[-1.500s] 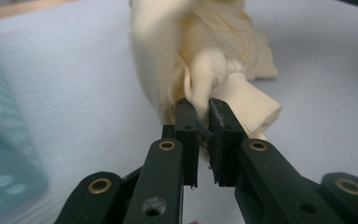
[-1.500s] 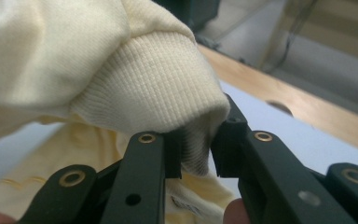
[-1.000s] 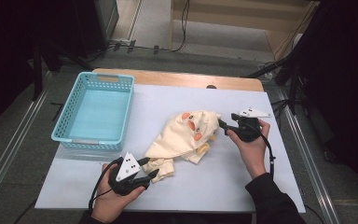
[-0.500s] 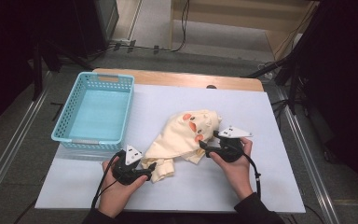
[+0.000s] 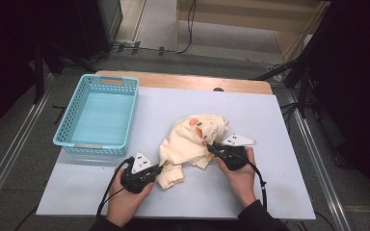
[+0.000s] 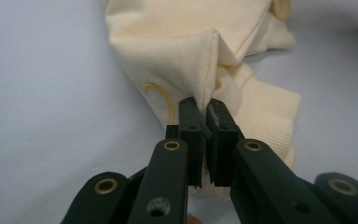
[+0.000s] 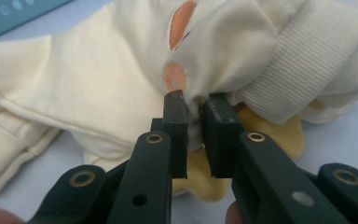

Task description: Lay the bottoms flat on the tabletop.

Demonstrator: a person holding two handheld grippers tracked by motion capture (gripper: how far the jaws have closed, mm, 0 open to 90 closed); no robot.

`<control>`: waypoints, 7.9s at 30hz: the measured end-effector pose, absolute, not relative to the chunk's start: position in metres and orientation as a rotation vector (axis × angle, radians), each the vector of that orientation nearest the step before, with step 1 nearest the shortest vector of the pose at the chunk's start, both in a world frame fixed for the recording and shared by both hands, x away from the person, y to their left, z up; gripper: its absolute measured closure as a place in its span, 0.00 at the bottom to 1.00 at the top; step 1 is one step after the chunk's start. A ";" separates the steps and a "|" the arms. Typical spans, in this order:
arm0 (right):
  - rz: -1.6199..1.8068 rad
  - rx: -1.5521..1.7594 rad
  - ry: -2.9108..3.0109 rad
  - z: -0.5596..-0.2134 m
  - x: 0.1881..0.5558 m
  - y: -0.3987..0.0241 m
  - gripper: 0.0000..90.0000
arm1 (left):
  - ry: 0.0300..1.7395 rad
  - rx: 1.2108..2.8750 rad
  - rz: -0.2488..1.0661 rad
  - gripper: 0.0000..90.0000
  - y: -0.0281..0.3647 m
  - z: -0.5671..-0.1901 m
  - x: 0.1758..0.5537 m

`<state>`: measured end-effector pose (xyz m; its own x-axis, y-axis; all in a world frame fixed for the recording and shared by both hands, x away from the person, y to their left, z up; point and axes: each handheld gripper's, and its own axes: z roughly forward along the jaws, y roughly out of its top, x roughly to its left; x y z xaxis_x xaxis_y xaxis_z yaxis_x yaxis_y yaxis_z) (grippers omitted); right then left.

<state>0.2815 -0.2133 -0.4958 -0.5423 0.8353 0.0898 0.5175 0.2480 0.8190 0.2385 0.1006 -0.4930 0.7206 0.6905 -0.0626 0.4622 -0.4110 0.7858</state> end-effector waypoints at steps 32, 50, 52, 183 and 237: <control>1.007 1.561 1.867 -0.499 0.268 -0.375 0.89 | 0.662 2.010 0.196 0.31 0.066 -0.477 0.219; 1.191 1.395 2.011 -0.471 0.278 -0.279 0.19 | 0.683 2.002 0.200 0.00 0.082 -0.474 0.228; 1.196 1.391 2.021 -0.474 0.282 -0.262 0.12 | 0.693 2.019 0.208 0.00 0.081 -0.476 0.229; 1.079 1.550 1.973 -0.510 0.276 -0.338 0.68 | 0.783 2.021 0.255 0.51 0.048 -0.467 0.292; 1.150 1.482 2.066 -0.487 0.336 -0.311 0.74 | 1.102 1.966 0.287 0.60 0.039 -0.482 0.373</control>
